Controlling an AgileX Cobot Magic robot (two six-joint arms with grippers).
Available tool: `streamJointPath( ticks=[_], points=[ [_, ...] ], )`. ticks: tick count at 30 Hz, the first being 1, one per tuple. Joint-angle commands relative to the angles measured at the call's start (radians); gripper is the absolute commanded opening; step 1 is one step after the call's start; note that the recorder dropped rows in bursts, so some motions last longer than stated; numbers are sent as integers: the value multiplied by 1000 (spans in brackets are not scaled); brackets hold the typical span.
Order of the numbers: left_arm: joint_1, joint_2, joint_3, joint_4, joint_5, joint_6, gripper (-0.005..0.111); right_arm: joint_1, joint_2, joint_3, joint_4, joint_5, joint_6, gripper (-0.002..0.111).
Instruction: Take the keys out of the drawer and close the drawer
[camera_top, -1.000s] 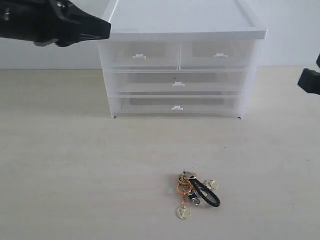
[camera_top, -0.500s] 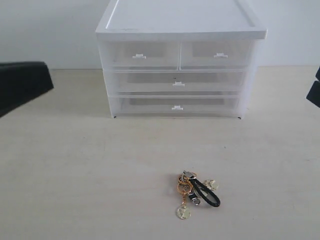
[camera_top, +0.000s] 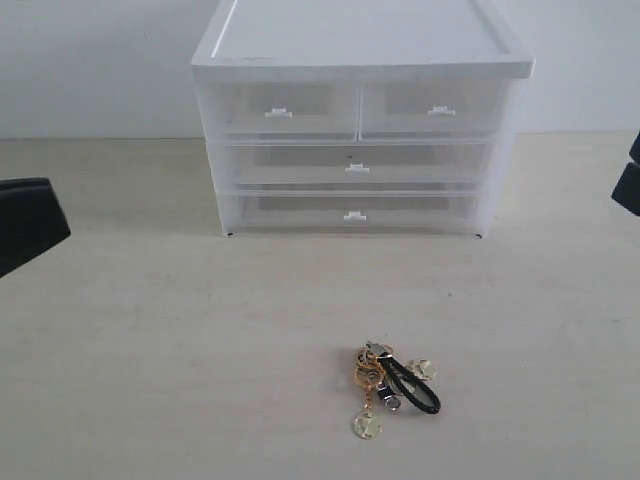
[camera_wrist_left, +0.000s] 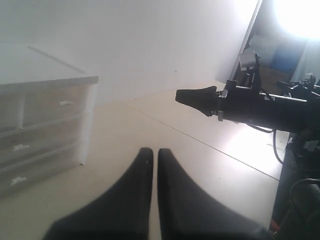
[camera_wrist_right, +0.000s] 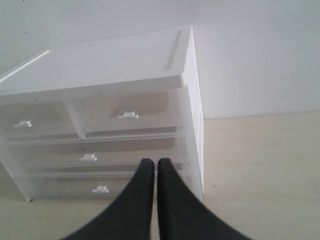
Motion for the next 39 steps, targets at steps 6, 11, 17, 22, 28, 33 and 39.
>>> streamJointPath(
  ticks=[6,11,17,22,28,33,39],
  points=[
    [-1,-6,2,-11,-90,126,4,-5,-5,5,-3,7,0,0],
    [28,-90,3,-11,-402,49,4,-5,-5,5,-3,4,0,0],
    [28,-443,98,45,-586,57,4,-5,-5,5,-3,4,0,0],
    [32,-583,152,51,-728,57,4,-5,-5,5,-3,4,0,0],
    [32,-583,154,51,-791,57,4,-5,-5,5,-3,2,0,0],
    [32,-583,175,51,-795,57,4,-5,-5,5,-3,2,0,0],
    [35,-583,279,51,-806,33,4,-5,-5,5,-3,2,0,0]
  ],
)
